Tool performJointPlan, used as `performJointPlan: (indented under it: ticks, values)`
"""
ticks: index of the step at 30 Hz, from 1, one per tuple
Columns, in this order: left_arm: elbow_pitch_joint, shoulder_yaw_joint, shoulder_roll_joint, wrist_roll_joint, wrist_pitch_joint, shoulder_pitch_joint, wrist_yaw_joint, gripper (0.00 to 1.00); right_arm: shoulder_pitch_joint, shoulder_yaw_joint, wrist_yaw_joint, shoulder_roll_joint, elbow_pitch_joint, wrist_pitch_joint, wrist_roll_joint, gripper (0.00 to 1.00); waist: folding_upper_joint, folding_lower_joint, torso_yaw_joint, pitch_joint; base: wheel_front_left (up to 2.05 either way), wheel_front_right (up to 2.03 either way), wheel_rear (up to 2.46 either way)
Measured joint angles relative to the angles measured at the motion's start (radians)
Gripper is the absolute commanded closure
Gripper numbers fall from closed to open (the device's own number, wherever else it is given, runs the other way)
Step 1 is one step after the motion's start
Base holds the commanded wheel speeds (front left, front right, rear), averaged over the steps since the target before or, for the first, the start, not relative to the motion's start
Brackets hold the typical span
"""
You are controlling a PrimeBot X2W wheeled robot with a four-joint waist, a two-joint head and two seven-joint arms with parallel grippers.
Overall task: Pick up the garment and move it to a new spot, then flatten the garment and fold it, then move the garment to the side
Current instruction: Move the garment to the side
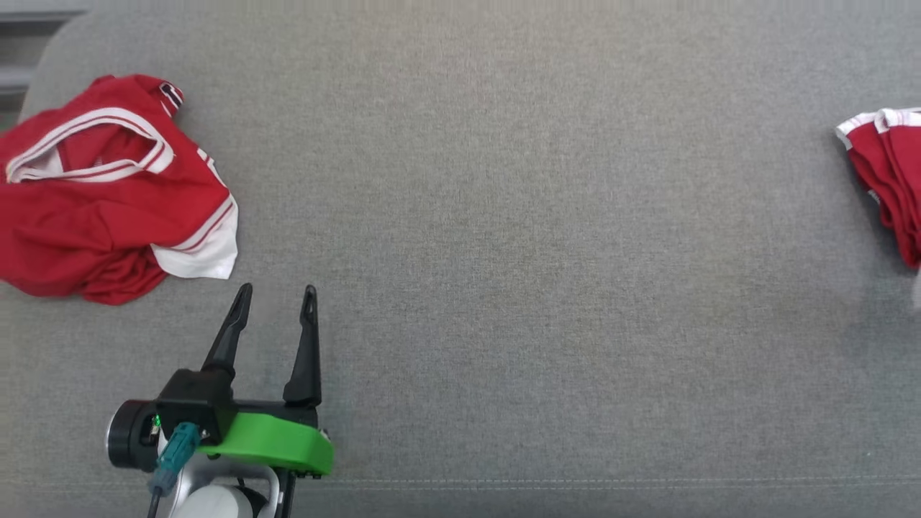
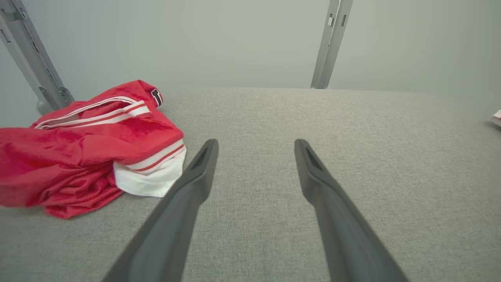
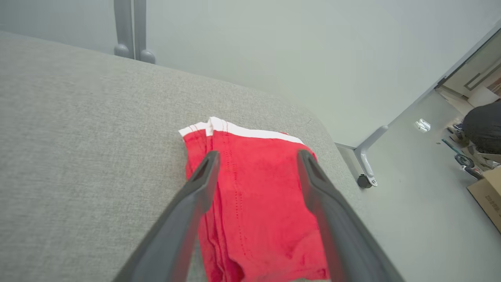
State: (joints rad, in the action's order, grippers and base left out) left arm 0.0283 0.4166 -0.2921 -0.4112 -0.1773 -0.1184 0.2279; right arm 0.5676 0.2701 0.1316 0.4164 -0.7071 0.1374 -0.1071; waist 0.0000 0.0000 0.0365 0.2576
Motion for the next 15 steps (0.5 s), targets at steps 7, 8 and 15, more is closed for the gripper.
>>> performJointPlan:
  ticks: [7,8,15]
  values:
    - [-0.055,-0.043,0.001,-0.020,-0.017,0.056,0.049,0.00,-0.153,-0.010,0.000,-0.141,0.178,-0.007,0.083,0.00,0.0000,-0.0001,0.008,-0.123,0.00,0.00,0.00]
    - [-0.061,-0.046,0.001,-0.025,-0.018,0.063,0.054,0.00,-0.174,-0.021,0.000,-0.159,0.206,-0.017,0.099,0.00,0.0000,-0.0001,0.009,-0.140,0.00,0.00,0.00]
    - [-0.114,-0.047,-0.017,-0.036,-0.010,0.083,0.040,0.00,-0.297,-0.075,0.000,-0.203,0.355,-0.067,0.193,0.00,0.0000,-0.0001,0.016,-0.243,0.00,0.00,0.00]
